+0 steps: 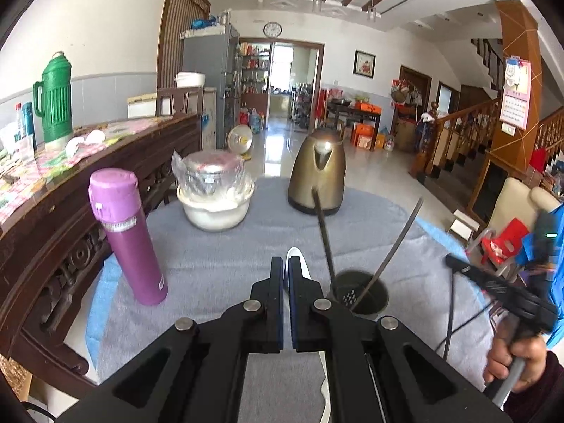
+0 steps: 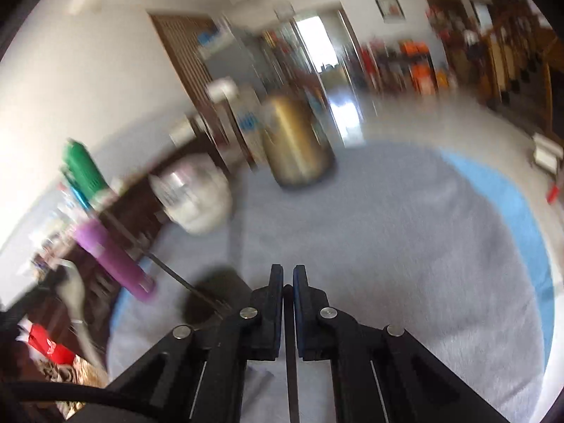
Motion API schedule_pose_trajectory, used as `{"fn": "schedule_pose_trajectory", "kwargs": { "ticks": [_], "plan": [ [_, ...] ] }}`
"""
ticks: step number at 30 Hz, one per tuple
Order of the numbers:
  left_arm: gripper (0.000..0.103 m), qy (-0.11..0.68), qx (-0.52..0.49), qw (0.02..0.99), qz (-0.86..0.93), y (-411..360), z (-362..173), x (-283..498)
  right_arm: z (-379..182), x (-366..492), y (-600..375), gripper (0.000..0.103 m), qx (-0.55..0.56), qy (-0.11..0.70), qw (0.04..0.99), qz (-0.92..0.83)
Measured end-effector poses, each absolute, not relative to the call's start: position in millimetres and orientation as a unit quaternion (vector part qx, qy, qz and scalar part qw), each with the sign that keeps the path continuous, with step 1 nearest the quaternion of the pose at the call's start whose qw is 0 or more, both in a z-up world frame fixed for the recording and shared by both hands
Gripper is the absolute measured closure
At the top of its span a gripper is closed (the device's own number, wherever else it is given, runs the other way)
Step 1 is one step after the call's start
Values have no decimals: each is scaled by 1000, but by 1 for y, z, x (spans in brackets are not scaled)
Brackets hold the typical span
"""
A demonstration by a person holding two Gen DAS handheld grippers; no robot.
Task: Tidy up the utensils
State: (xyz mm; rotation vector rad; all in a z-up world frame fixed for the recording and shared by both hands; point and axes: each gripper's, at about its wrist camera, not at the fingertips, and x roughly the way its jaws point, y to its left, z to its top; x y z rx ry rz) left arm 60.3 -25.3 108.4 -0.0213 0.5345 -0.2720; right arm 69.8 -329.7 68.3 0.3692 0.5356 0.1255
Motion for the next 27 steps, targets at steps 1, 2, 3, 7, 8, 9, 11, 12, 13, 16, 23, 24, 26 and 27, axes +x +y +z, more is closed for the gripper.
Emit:
{"fn": "schedule_pose_trajectory", "kwargs": {
  "ticks": [1,2,3,7,8,9,11,12,13,16,23,24,26,27],
  "plan": [
    [100,256,-11,957,-134,-27,112,61,76,66,-327,97,181,241,951,63],
    [100,247,-12,960,-134,-29,115,61,87,56,-326,97,181,212,958,65],
    [100,240,-14,961,-135,-31,118,62,97,48,-324,97,180,182,964,66],
    [100,197,-20,971,-134,-40,132,65,132,24,-311,97,175,76,980,64],
    [100,180,-18,975,-130,-44,136,67,140,18,-307,97,170,55,982,61],
    [100,170,-16,977,-126,-47,137,67,148,13,-301,97,165,36,984,56],
    [100,147,-8,982,-116,-56,141,70,159,15,-290,97,165,13,985,53],
    [100,141,-4,983,-114,-60,142,73,163,17,-286,97,169,7,984,54],
    [100,137,0,984,-111,-64,142,75,165,20,-283,97,172,2,984,55],
    [100,133,2,985,-111,-74,141,85,173,33,-276,97,183,-6,981,59],
    [100,146,-17,984,-103,-83,130,110,182,44,-272,97,194,-21,979,50],
    [100,150,-14,983,-100,-85,126,114,181,46,-272,97,197,-19,979,49],
    [100,160,-12,982,-97,-88,120,119,176,51,-271,97,201,-10,978,48],
    [100,165,-13,982,-96,-88,117,120,173,51,-273,97,199,-4,979,48]
  ]
}}
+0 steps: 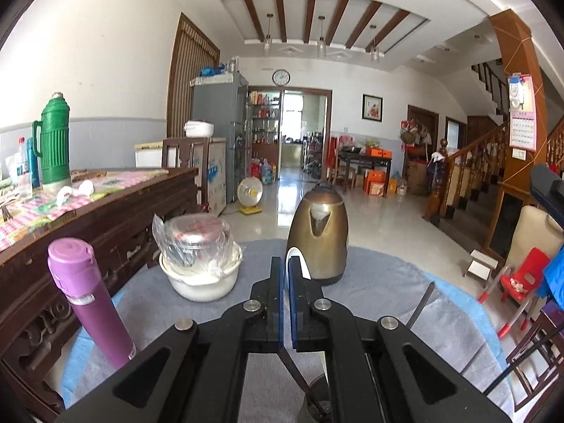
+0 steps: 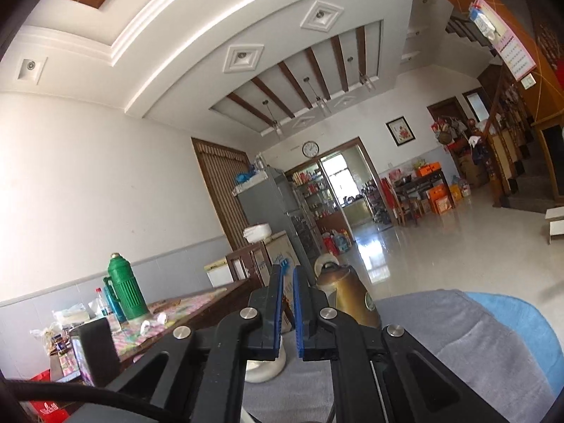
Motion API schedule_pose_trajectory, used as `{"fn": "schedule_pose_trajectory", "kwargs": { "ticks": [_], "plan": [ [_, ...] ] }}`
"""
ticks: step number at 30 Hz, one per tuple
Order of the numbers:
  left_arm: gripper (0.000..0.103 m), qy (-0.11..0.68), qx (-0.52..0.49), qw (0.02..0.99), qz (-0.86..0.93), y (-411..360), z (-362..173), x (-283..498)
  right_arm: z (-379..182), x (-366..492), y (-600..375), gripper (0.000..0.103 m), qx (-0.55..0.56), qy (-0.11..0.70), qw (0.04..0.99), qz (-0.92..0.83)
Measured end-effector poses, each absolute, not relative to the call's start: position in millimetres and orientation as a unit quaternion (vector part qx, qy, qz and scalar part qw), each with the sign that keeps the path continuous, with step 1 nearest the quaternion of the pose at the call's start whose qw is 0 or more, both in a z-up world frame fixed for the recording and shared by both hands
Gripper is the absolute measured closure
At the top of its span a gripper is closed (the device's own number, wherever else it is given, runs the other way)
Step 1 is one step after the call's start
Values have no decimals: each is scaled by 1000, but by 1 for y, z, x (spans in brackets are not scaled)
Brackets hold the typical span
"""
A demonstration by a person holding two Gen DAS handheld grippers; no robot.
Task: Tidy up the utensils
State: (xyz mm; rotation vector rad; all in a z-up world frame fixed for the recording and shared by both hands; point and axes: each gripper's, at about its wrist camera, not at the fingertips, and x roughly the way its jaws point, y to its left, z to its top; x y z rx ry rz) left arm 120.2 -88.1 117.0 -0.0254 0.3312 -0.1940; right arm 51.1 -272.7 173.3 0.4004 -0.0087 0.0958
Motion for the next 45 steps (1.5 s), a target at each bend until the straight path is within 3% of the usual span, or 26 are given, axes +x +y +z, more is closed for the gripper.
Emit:
{"fn": "schedule_pose_trajectory", "kwargs": {
  "ticks": [6,9,10,14,17,26,34,36,38,39,45],
  "plan": [
    [100,161,-1,982,-97,-85,112,114,142,62,-314,95,212,100,972,19],
    [100,158,-3,982,-102,-85,115,112,105,80,-354,77,246,216,944,-35],
    [100,158,-4,982,-105,-86,116,113,91,87,-368,66,258,261,928,-58],
    [100,150,1,983,-109,-91,117,111,20,108,-420,64,349,414,834,-104],
    [100,148,4,983,-111,-96,116,111,-15,115,-439,64,370,475,786,-143],
    [100,144,27,984,-103,-112,102,117,-50,124,-467,63,383,493,745,-235],
    [99,188,8,975,-119,-106,91,132,-44,162,-426,69,237,528,771,-266],
    [94,188,-2,975,-122,-100,96,132,-45,170,-410,75,181,523,787,-274],
    [85,180,-11,976,-124,-93,104,128,-45,174,-396,88,128,514,804,-271],
    [79,178,-12,976,-124,-91,105,127,-46,175,-390,89,105,510,809,-273],
    [72,166,-38,978,-122,-63,122,110,-39,153,-389,94,154,455,848,-226]
  ]
}}
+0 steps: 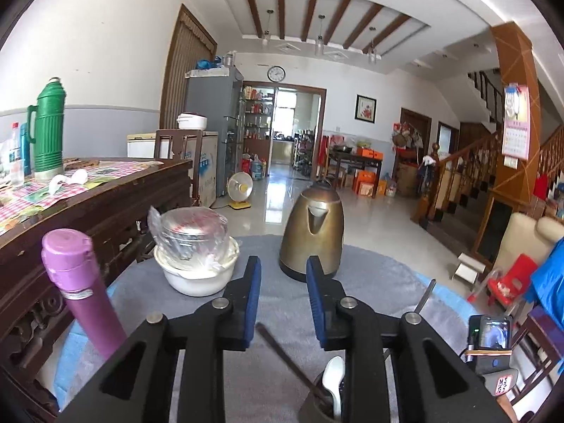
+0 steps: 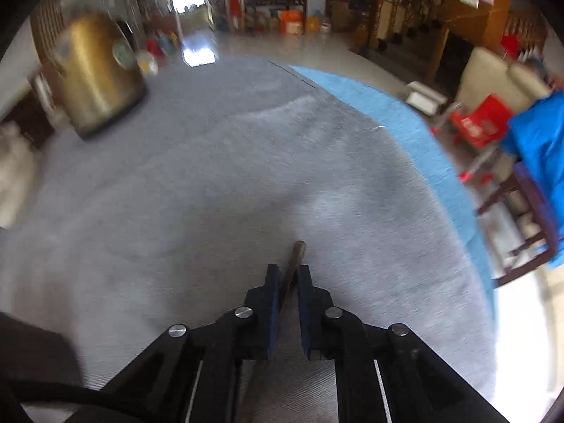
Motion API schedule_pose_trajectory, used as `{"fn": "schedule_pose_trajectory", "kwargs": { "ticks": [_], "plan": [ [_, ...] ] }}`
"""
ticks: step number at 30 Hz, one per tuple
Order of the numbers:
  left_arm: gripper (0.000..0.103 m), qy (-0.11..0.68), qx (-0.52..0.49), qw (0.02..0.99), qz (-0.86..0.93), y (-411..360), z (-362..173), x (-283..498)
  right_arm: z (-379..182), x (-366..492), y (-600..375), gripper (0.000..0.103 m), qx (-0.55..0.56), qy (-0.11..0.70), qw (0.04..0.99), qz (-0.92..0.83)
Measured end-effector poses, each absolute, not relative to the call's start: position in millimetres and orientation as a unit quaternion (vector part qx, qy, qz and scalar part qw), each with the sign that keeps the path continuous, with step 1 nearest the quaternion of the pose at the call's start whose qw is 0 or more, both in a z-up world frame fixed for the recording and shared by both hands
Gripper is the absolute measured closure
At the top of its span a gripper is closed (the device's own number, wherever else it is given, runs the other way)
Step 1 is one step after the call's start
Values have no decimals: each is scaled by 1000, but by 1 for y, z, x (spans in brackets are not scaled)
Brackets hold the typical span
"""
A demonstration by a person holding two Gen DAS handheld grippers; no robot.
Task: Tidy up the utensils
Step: 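Open the left tool to drop the spoon in the cup while the right tool releases its chopstick there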
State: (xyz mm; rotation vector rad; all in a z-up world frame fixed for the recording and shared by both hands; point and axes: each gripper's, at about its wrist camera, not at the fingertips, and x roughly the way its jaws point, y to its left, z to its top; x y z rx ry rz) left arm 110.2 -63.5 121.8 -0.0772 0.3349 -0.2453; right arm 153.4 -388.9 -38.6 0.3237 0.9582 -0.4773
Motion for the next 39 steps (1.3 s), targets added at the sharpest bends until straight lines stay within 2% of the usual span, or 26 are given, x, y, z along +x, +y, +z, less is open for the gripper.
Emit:
{"fn": "schedule_pose_trajectory", "kwargs": {
  "ticks": [2,6,15,25,33,39],
  "plan": [
    [69,165,-47,978,-117,-49,123,99,-30,139,-385,97,167,433,859,-217],
    [66,188,-56,974,-112,-29,111,85,4,110,-378,97,216,367,889,-169],
    [66,308,-75,945,-84,5,41,53,86,25,-359,97,282,166,942,-71],
    [66,340,-71,934,-85,20,16,7,172,33,-305,97,249,17,968,-16],
    [66,346,-64,932,-83,35,18,-37,182,87,-241,97,168,-11,985,-41],
    [66,356,-65,930,-72,44,18,-47,156,119,-217,97,130,46,990,-39]
  ]
}}
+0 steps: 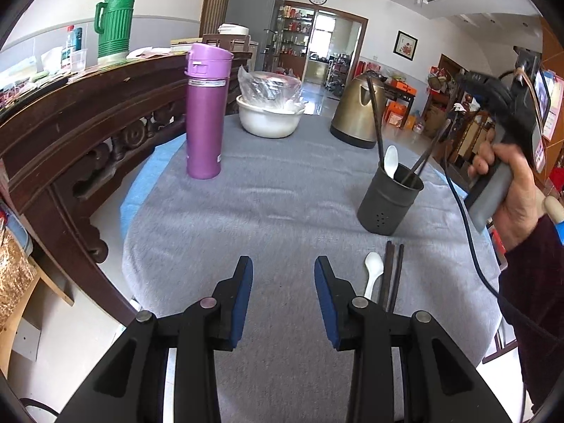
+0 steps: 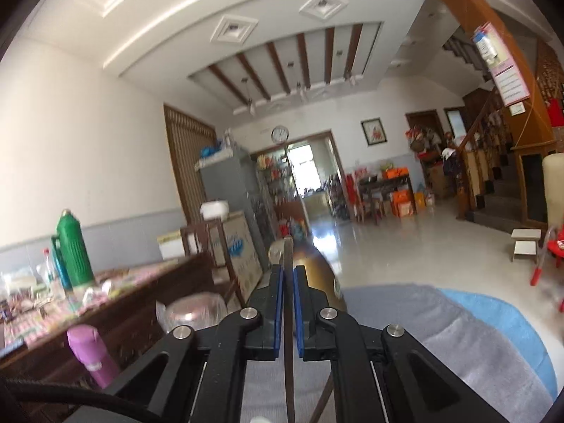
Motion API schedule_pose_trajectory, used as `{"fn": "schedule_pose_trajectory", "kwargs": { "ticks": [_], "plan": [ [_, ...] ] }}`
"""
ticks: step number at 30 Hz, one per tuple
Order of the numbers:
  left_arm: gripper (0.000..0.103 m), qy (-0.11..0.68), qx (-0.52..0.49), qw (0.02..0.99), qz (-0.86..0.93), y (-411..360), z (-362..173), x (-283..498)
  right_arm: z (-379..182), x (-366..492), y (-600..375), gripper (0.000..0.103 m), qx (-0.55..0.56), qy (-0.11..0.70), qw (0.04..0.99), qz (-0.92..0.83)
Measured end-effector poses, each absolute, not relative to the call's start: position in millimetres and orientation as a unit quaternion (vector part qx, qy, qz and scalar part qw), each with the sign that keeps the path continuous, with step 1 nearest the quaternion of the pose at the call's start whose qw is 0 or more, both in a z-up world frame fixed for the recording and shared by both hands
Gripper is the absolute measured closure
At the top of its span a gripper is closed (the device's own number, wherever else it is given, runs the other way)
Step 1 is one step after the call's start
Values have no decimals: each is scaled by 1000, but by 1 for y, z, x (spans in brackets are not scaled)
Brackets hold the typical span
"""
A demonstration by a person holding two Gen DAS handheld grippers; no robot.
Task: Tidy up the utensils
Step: 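Open the left tool to drop the spoon in the cup while the right tool releases its chopstick there, then withdraw both open tools back over the remaining spoon and chopsticks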
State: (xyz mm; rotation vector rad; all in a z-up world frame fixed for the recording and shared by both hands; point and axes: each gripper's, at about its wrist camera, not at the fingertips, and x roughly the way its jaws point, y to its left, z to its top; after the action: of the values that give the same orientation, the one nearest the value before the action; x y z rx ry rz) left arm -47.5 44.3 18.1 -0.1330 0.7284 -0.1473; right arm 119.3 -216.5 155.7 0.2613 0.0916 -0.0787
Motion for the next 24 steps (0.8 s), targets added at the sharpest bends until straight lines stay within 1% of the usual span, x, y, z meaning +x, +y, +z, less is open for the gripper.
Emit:
{"fn": "schedule_pose_trajectory", "kwargs": {
  "ticks": [4,6,7,8,9,11,14,16,18,19,20,24],
  "plan": [
    [66,360,-62,929,-66,46,19,-45,145,109,-229,94,147,77,986,-15],
    [66,362,-57,928,-65,44,20,-42,141,98,-239,85,163,94,982,-1],
    [66,364,-55,927,-66,42,20,-41,138,91,-246,69,171,100,980,6],
    [66,367,-51,927,-66,39,20,-40,134,81,-256,43,178,102,979,10],
    [65,368,-49,926,-67,37,20,-39,132,70,-265,34,187,97,977,12],
    [62,372,-42,925,-66,31,21,-37,122,39,-276,33,196,76,978,2],
    [60,379,-31,922,-69,17,20,-34,108,10,-297,37,198,84,977,-8],
    [56,386,-23,919,-74,7,19,-33,92,-3,-309,43,193,114,975,-5],
    [54,395,-15,915,-79,-6,16,-30,74,-12,-318,46,192,158,969,2],
    [54,401,-14,913,-80,-10,14,-29,66,-19,-323,50,197,173,965,6],
    [53,409,-16,908,-84,-15,12,-27,57,-27,-329,52,204,187,961,12],
    [53,431,-20,898,-87,-25,4,-23,25,-49,-339,53,236,242,941,31]
  ]
}}
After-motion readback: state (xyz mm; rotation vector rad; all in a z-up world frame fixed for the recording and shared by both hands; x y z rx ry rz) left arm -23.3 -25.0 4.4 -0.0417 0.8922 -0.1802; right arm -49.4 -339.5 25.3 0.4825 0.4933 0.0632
